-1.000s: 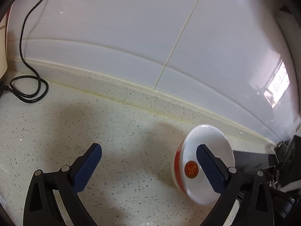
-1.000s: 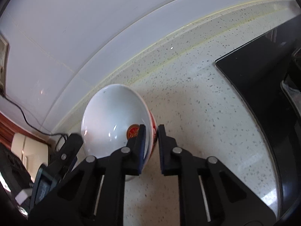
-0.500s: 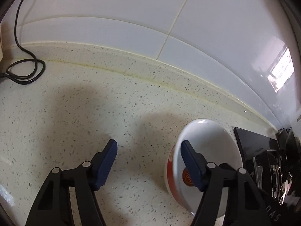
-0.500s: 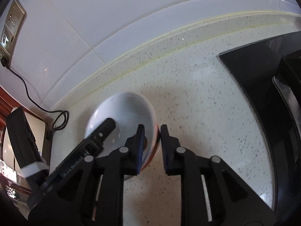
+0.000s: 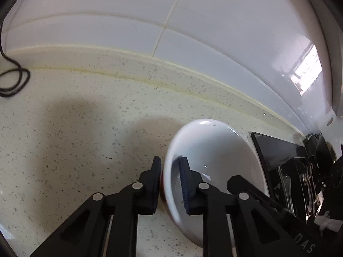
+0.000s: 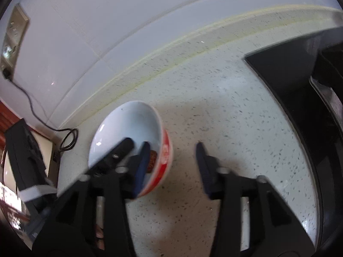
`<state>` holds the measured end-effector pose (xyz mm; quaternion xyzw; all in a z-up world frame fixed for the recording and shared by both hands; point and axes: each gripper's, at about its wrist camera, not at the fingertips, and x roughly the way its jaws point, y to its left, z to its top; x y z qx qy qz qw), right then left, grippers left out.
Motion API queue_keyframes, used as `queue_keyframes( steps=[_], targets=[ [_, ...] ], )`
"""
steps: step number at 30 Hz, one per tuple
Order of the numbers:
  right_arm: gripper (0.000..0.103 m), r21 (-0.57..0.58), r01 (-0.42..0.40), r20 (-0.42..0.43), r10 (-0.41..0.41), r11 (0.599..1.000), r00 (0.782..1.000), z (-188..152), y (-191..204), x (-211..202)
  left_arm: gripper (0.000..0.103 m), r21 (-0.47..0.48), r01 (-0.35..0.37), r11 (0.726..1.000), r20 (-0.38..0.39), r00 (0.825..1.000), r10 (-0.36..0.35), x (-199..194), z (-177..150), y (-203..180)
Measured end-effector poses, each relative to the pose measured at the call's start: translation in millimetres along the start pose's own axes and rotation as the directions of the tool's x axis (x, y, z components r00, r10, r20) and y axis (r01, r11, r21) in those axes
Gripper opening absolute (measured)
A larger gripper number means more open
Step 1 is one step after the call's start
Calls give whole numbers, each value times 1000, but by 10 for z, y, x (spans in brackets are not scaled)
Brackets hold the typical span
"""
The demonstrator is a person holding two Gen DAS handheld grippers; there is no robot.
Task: Organize plates and bowls
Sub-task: 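Carry the red-rimmed bowl with both grippers over the nested bowls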
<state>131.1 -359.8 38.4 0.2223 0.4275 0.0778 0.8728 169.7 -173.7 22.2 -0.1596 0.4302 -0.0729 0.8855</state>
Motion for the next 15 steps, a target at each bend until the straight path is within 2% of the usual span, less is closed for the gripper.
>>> queue_keyframes(
  steps=[3,6,9,15],
  targets=[
    [14,-38,50,-2,-50,998,999,-33,78,-28,15,11,-22,1000,30,999,22,-88,-31,-59],
    [13,0,13,-25,-13,1000,1000,-36,26,-31,15,-10,-15,1000,13,1000,15,-125,-54,-33],
    [14,5,11,-24,-11,1000,1000,-31,44,-81,15,-13,-15,1000,7,1000,15,-145,-43,55],
    [14,-6,-24,-25,24,1000,999,-62,149,-210,15,-8,-47,999,35,998,47,-406,-104,114]
  ],
)
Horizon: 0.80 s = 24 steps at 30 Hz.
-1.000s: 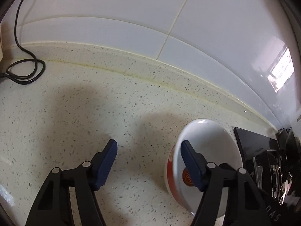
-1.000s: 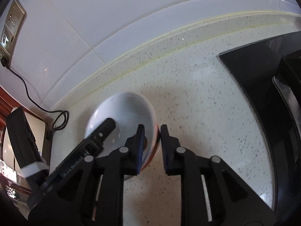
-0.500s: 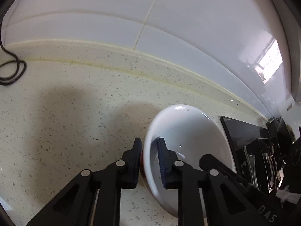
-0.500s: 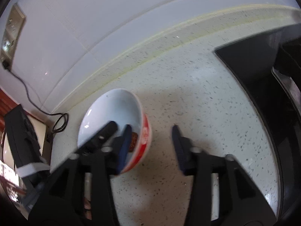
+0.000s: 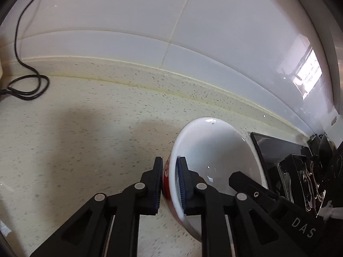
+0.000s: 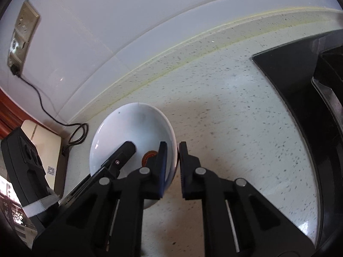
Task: Organize plates and bowls
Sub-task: 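Carry the red-rimmed bowl with both grippers over the nested bowls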
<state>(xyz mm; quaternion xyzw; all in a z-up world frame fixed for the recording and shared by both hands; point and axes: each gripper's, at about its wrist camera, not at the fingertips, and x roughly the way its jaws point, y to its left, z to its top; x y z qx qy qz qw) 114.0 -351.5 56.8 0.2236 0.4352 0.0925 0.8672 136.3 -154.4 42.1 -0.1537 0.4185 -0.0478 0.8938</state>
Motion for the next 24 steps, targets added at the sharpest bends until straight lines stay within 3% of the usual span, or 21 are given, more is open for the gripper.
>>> queue_keyframes(
  steps=[24],
  targets=[
    [14,-209,-124,-18,122,970,992,-350,761,33,17,-91,-122,988,129,983,133,-831,-157,465]
  ],
)
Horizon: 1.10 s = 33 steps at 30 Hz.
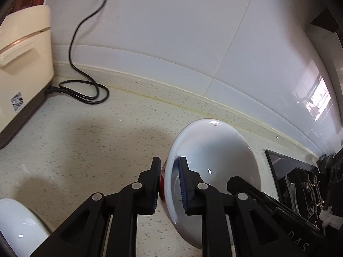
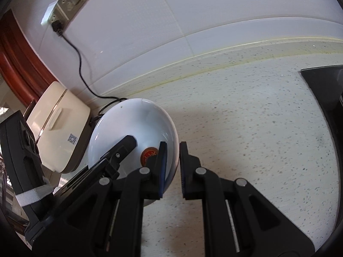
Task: Organize plates and bowls
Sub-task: 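Carry the red-rimmed bowl with both grippers over the nested bowls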
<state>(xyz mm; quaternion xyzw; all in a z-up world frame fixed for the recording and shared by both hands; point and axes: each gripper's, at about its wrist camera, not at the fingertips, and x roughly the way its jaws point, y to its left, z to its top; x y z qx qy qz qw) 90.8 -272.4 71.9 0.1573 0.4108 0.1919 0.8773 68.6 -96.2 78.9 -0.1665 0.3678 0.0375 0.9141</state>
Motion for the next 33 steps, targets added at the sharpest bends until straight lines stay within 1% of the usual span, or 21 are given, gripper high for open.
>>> queue_keyframes(
  steps=[5,9,14,17,20,22,25,27,30,33],
  targets=[
    [14,-25,-34,5,34,999,999,-32,108,-31,18,-10,-20,1000,36,999,21,-160,24,44],
    [14,-37,-75,3,75,996,997,-60,186,-79,18,-39,-11,999,45,999,12,-295,21,166],
    [14,-84,-110,20,112,990,993,-139,365,-152,19,-36,-29,999,102,994,33,-487,2,280],
    [14,-108,-124,27,128,986,991,-186,459,-154,21,-43,-27,999,120,992,32,-581,22,347],
    [14,-130,-130,33,135,983,990,-226,557,-194,27,-49,-28,998,137,990,34,-707,48,398],
    [14,-142,-134,32,140,981,990,-247,614,-208,34,-57,-27,998,140,990,35,-764,54,432],
    [14,-159,-134,46,143,978,989,-275,702,-277,34,-72,-19,997,141,990,29,-815,67,482],
    [14,-164,-130,62,142,978,988,-278,724,-325,34,-83,-5,997,131,991,16,-782,93,533],
    [15,-171,-100,71,113,980,991,-296,758,-347,34,-88,11,996,110,994,-1,-759,118,544],
    [14,-149,-83,69,94,985,993,-297,727,-314,34,-88,34,996,91,996,-26,-733,142,546]
  ],
)
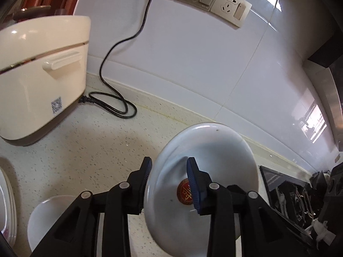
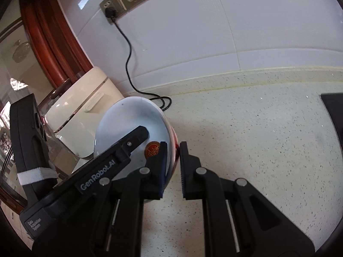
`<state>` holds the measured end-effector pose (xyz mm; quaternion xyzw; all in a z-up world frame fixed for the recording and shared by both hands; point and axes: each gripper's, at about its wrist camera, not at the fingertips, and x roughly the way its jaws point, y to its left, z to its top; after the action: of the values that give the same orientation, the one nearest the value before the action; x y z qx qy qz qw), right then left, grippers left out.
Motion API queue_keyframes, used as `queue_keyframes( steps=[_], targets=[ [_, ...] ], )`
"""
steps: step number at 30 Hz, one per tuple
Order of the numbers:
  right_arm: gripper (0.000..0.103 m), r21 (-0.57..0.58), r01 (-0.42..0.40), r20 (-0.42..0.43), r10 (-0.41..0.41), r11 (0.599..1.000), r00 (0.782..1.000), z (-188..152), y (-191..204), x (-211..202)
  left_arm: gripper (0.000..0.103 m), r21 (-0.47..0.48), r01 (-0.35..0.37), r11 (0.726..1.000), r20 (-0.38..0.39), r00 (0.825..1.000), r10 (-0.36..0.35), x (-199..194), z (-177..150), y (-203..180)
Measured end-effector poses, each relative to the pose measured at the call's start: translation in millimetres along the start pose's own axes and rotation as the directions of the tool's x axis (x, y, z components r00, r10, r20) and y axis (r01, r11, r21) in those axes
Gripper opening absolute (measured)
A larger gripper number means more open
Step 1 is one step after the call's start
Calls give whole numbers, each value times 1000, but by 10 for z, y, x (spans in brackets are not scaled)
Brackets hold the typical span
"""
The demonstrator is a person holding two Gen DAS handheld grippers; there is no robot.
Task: Organize plates and bowls
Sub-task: 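Carry the red-rimmed bowl with both grippers over the nested bowls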
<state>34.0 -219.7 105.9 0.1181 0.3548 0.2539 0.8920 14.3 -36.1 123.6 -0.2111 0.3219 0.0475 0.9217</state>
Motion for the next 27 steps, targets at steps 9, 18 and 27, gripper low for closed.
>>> queue_keyframes(
  steps=[9,18,27],
  targets=[
    [14,62,31,40,-33,998,999,-15,37,-185,34,1,68,998,11,998,-68,-185,58,-10],
    [14,47,26,37,-28,999,999,-103,350,-291,34,-3,77,997,30,997,-77,-465,59,220],
    [14,11,33,24,-33,999,999,-199,780,-313,34,-13,64,998,24,998,-64,-724,69,528]
  ],
)
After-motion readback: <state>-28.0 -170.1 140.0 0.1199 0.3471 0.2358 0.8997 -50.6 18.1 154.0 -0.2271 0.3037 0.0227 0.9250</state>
